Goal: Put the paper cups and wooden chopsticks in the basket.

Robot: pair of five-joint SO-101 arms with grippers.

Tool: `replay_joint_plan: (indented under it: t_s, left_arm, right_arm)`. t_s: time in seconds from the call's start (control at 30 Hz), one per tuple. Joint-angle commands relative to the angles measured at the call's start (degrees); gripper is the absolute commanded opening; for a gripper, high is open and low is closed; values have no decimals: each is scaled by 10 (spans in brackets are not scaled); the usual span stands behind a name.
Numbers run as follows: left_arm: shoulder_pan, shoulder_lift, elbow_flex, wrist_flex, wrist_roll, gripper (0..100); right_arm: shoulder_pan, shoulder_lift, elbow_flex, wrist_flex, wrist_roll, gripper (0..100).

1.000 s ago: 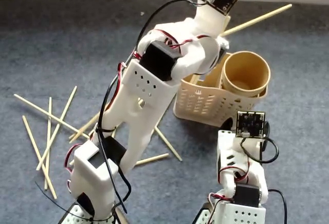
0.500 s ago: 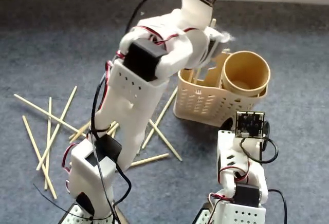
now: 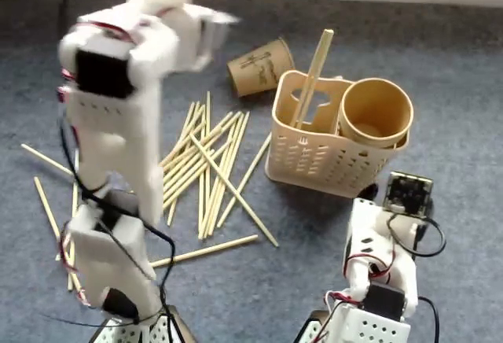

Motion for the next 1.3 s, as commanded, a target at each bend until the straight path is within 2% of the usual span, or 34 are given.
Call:
replay_joint_plan:
  t_s: [0.0, 0.13, 0.2, 0.3, 0.4, 0.53, 0.6, 0.83, 0.97, 1.2, 1.27]
  left_arm:
    - [-85, -4, 152, 2, -62, 206]
    - [-97, -4, 342, 1, -160, 208]
    - [-97, -4, 389, -6, -198, 216]
    - [-104, -4, 422, -23, -218, 265]
    - [-106, -4, 450, -26, -238, 284]
    - [-87, -3, 518, -37, -272, 284]
    - [-75, -3, 561, -61, -272, 284]
    - [-71, -3, 687, -182, -273, 285]
    - [-67, -3, 734, -215, -282, 288]
    - [-73, -3, 745, -215, -469, 289]
    - [-74, -2, 753, -215, -492, 289]
  right_arm:
    - [51, -2, 8, -11, -10, 336]
    - [71, -2, -58, 73, -6, 336]
    - [78, -2, -110, 137, 1, 336]
    - [84, -2, -162, 204, 62, 336]
    - [106, -2, -131, 197, 96, 336]
    - [94, -2, -50, 159, 83, 336]
    - [82, -2, -18, 138, 60, 336]
    - [82, -2, 27, 120, 59, 336]
    - [79, -2, 28, 118, 59, 336]
    - [79, -2, 29, 118, 59, 336]
    - [79, -2, 29, 118, 59, 336]
